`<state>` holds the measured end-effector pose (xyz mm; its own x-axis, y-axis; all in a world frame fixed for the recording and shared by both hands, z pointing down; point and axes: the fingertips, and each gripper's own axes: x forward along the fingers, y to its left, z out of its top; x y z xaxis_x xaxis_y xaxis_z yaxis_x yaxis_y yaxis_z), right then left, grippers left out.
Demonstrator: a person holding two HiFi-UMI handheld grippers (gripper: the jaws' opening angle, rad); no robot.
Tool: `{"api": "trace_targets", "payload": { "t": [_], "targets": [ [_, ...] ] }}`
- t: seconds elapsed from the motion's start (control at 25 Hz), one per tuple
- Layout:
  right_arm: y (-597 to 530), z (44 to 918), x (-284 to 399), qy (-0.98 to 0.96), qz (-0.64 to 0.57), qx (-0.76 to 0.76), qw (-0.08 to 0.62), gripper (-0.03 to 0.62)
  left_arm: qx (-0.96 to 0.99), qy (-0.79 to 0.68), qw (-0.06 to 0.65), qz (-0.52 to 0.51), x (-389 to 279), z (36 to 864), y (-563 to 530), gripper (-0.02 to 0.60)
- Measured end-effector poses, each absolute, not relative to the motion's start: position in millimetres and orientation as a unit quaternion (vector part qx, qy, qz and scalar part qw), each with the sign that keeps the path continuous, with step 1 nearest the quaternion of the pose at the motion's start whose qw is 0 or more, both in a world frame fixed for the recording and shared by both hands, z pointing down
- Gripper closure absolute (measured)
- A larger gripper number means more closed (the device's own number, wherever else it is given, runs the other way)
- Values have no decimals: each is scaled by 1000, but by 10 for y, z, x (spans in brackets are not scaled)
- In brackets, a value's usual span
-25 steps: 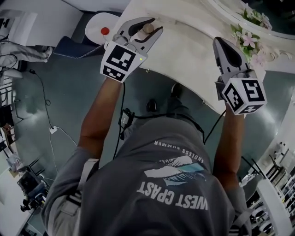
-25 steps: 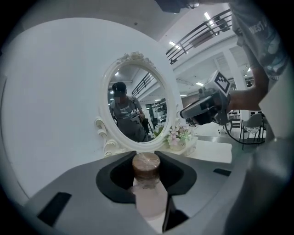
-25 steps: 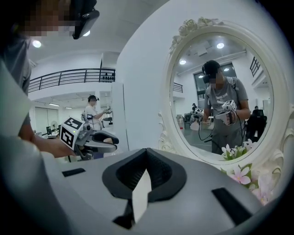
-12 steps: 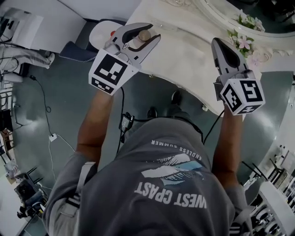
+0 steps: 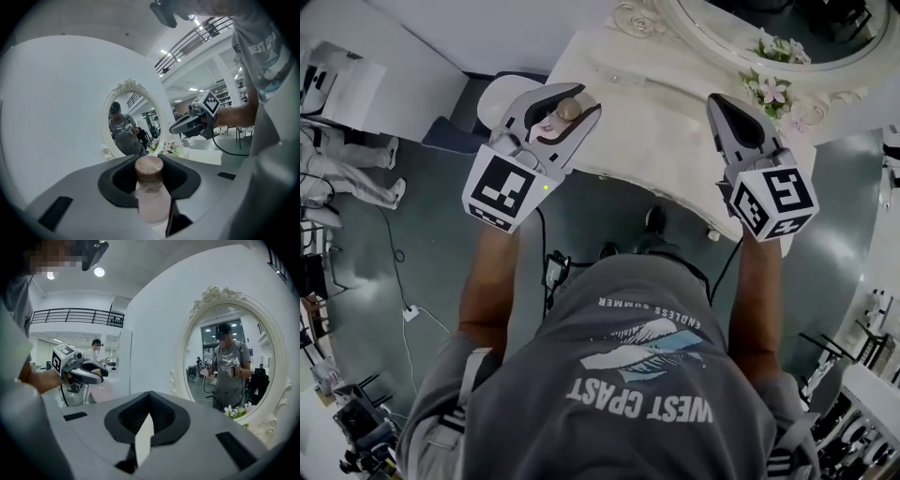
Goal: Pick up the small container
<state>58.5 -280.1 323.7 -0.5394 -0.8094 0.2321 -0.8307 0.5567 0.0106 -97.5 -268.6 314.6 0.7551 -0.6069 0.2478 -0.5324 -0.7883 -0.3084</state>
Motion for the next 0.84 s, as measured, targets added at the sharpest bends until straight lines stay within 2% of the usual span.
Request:
{"api": "trace_targets", "payload": {
  "t": [0.84],
  "targets": [
    [-2351, 3145, 400, -879, 49, 462, 109, 569, -928, 312, 112, -166, -1217, 3100, -2272, 448]
  ]
}}
